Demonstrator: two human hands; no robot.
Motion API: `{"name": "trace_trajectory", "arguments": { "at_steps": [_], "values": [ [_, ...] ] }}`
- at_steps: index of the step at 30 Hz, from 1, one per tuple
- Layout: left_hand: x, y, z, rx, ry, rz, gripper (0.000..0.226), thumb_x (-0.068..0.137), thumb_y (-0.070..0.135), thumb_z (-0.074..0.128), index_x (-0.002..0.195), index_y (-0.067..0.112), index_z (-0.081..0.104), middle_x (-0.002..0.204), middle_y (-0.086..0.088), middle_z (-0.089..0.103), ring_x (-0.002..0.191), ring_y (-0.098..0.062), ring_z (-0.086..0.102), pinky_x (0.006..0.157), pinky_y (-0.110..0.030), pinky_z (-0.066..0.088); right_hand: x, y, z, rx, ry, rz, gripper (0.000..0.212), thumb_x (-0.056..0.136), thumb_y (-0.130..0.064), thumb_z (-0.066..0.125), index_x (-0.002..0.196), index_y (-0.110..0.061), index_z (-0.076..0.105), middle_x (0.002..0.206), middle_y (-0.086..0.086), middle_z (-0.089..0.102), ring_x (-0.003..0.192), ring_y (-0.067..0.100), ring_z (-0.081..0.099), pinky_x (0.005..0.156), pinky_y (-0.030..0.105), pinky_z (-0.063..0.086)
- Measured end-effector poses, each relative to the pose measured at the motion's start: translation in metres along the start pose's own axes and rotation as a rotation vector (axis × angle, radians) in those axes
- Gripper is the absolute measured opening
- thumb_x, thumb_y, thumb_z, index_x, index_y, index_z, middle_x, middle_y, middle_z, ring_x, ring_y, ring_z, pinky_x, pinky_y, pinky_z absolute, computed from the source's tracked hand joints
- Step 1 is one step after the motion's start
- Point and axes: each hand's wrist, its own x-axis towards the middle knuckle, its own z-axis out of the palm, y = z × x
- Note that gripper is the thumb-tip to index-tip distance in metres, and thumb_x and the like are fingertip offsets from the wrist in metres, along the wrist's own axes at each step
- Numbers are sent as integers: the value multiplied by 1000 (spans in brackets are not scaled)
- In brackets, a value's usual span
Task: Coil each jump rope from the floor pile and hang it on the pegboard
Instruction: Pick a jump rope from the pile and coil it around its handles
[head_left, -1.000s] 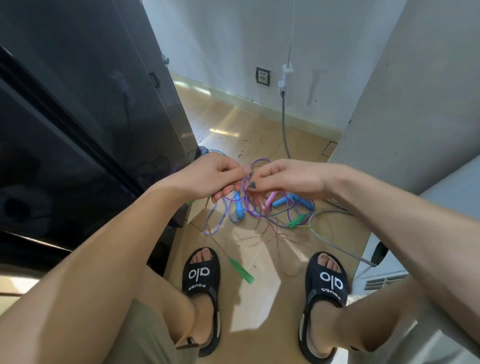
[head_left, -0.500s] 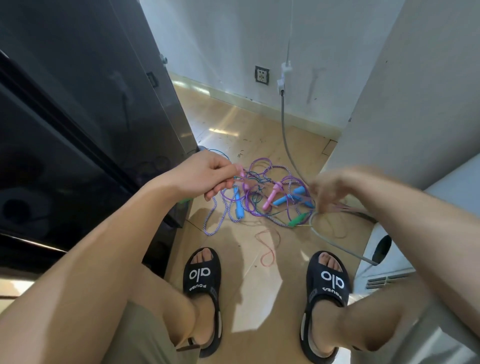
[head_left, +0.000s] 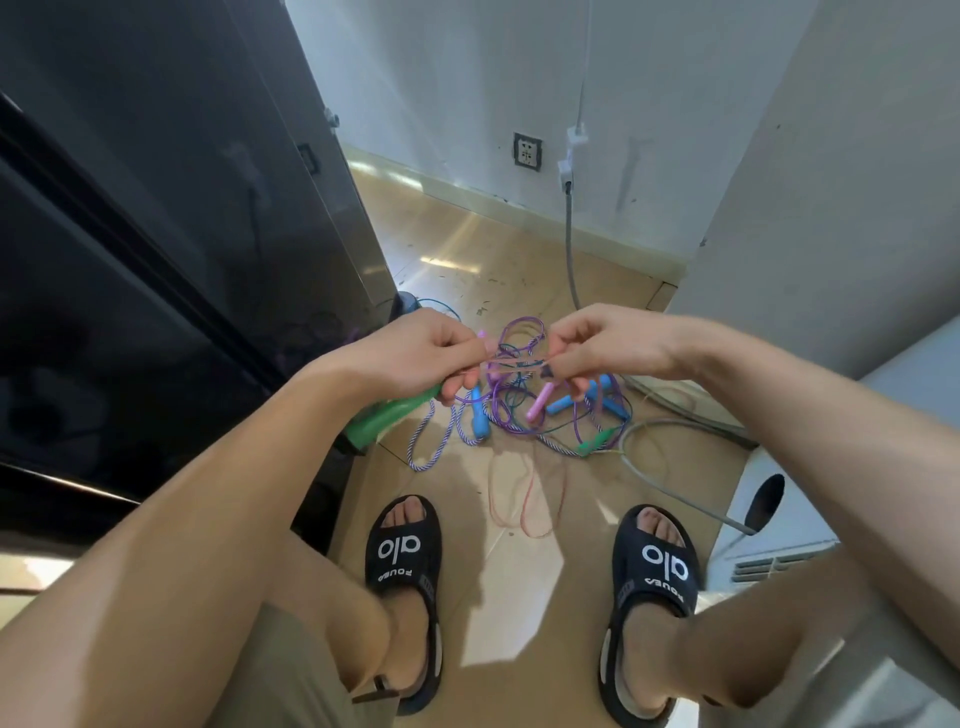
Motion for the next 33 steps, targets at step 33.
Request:
{"name": "trace_trajectory", "arguments": {
  "at_steps": [33],
  "values": [
    [2,13,10,558,123,-19,49,84,75,57,68,29,53,62,5,55,56,-13,53,53,-30,36,3,-31,29,229,164,16,26,83,-45,65,80,-20,63,75,8,65,59,24,39,56,37,42]
  ]
}}
